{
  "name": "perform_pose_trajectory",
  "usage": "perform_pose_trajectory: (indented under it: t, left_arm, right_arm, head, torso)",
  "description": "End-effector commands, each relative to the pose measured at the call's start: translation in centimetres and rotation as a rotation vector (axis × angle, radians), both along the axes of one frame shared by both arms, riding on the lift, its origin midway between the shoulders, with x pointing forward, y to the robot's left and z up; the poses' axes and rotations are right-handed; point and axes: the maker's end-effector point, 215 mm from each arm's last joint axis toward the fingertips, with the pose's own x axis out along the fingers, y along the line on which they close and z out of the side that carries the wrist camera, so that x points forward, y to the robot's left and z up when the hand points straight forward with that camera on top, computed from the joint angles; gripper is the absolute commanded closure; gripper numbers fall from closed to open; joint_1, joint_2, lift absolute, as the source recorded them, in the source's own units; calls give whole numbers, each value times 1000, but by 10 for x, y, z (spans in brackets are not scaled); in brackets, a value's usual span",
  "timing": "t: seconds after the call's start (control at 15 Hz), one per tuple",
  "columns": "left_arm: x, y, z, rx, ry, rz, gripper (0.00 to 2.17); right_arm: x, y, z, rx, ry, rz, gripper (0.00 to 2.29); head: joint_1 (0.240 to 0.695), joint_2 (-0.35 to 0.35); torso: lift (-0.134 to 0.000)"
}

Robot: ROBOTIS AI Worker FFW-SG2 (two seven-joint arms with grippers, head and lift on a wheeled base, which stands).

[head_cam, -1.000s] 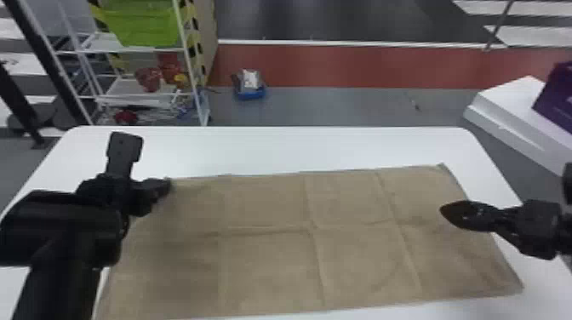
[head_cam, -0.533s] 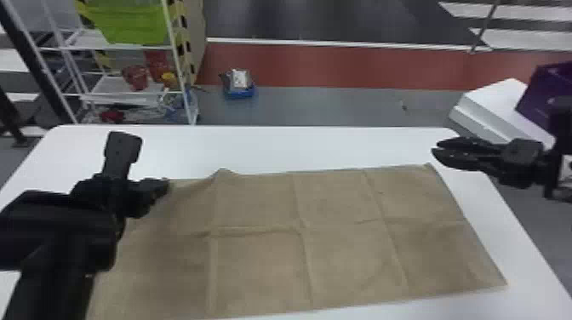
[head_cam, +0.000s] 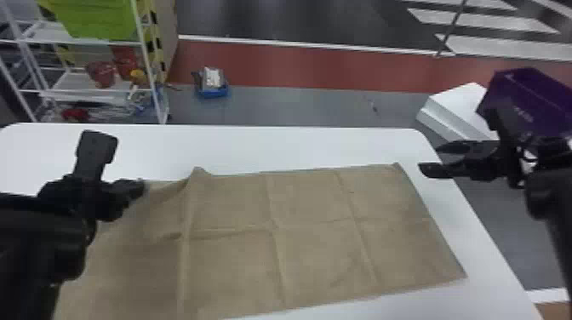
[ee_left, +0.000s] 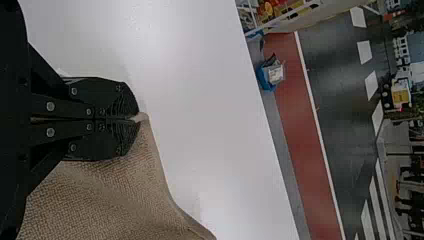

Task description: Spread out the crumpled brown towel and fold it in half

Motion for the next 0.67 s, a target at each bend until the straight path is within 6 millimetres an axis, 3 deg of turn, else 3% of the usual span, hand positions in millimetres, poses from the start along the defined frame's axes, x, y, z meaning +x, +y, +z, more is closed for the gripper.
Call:
perform_pose_trajectory:
  t: [0.0,0.4,0.6]
  left_arm:
    - [1,-2,1,3,-5,-6,1180]
    - [1,-13,1,4,-5,-33,1183]
    - [1,-12,1,5,-5,-32,1183]
  right_arm:
    - [4,-13,-10,-33,-14,-29,306]
    - [11,-6,-29,-20,35,-49,414]
    - [16,11,-38,-11,61,-26,471]
  head:
    - [695,-160]
    - [695,-177]
    - [695,-176]
  torso:
    - [-124]
    - [-124]
    - [-124]
